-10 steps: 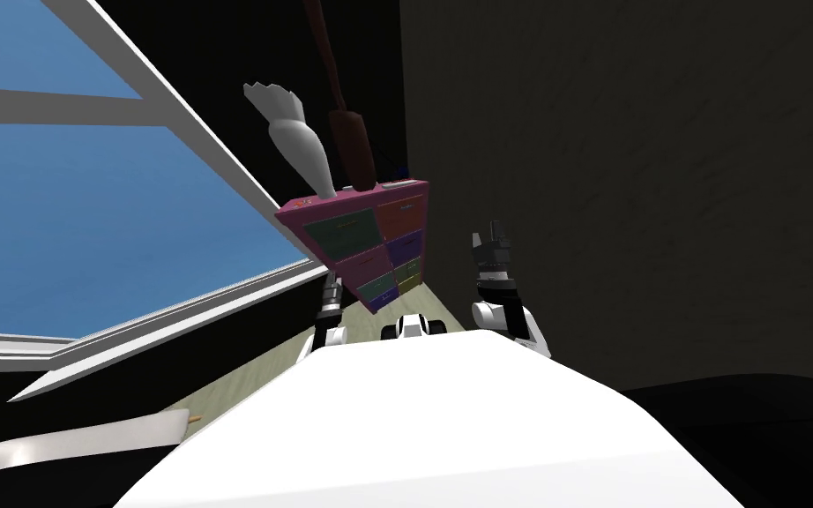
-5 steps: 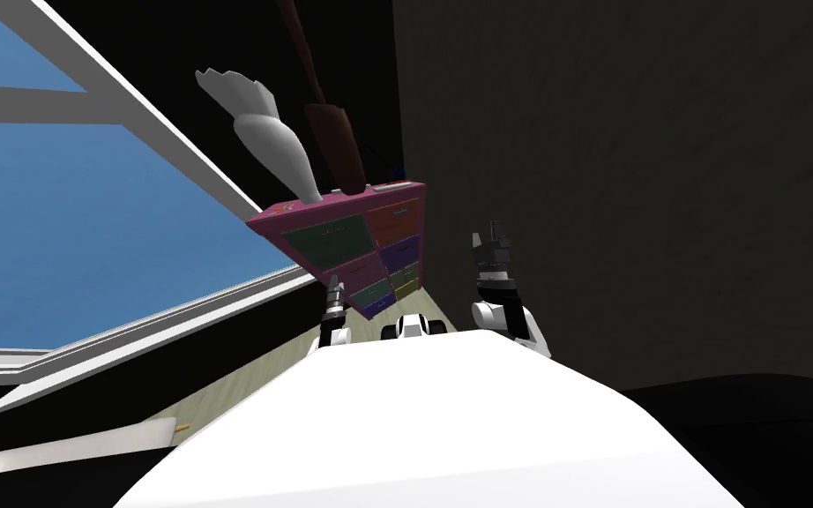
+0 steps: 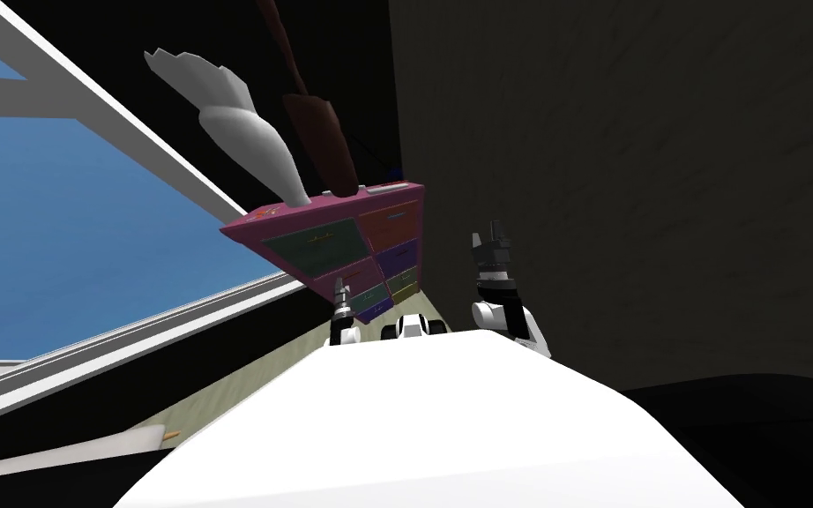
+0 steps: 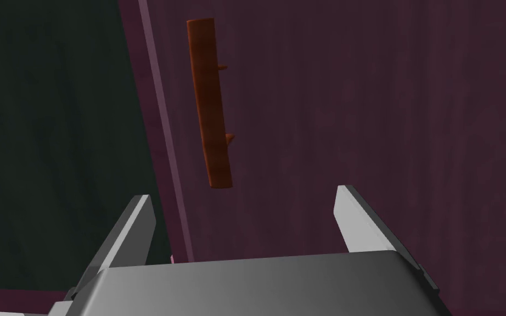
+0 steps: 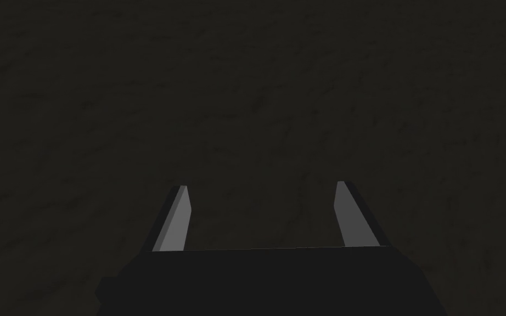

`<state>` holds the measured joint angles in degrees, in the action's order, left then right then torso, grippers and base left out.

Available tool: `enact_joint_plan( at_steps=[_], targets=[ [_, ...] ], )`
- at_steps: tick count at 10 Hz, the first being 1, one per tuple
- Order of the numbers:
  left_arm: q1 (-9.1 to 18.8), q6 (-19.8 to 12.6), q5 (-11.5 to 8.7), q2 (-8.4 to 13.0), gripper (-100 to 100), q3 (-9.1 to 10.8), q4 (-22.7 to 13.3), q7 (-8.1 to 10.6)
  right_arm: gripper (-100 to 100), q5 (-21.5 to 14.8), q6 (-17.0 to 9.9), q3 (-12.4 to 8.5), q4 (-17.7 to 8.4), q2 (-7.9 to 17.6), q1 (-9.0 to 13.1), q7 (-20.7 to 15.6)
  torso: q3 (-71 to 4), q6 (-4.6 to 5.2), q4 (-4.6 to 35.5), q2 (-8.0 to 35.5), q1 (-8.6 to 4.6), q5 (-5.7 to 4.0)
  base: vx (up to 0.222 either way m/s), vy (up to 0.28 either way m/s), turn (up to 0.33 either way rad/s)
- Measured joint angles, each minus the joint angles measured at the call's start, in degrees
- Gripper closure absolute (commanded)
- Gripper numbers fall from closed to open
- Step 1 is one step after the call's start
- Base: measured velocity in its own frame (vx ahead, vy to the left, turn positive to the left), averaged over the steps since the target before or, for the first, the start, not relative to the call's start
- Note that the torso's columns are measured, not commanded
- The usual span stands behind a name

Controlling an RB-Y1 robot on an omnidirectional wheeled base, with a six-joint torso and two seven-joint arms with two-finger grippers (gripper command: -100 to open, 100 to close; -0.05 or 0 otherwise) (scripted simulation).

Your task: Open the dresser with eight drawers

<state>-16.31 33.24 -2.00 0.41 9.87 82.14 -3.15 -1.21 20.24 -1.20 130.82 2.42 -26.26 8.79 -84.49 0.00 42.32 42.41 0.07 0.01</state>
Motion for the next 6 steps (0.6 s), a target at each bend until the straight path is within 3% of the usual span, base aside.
enact_joint_plan(
  at_steps=[1, 4, 5, 6],
  targets=[
    [0.0, -0.3, 0.0, -1.2, -100, 0.06, 0.1, 0.01, 0, 0.0, 0.0, 0.0, 0.0, 0.0, 0.0, 0.0, 0.0, 0.0, 0.0, 0.0, 0.01, 0.0, 0.01, -0.012, 0.001],
    [0.2, -2.2, -0.1, -1.3, -100, 0.24, 1.9, -0.08, 0, 0.0, 0.0, 0.0, 0.0, 0.0, 0.0, 0.0, -0.2, 0.0, -0.1, -0.3, -0.01, 0.0, 0.054, 0.011, -0.005],
    [0.3, -2.4, -0.1, -1.3, 100, 0.25, 2.0, -0.13, 0, 0.0, 0.0, 0.0, 0.0, 0.0, 0.0, 0.0, -0.1, 0.0, -0.1, -0.1, -0.08, -0.01, -0.04, -0.007, 0.011],
    [0.4, -1.5, -0.1, -1.2, 100, 0.24, 0.8, -0.09, 0, 0.0, 0.0, 0.0, 0.0, 0.0, 0.0, 0.0, 0.1, 0.0, 0.0, 0.1, -0.13, -0.03, -0.018, 0.002, 0.009]
  ],
)
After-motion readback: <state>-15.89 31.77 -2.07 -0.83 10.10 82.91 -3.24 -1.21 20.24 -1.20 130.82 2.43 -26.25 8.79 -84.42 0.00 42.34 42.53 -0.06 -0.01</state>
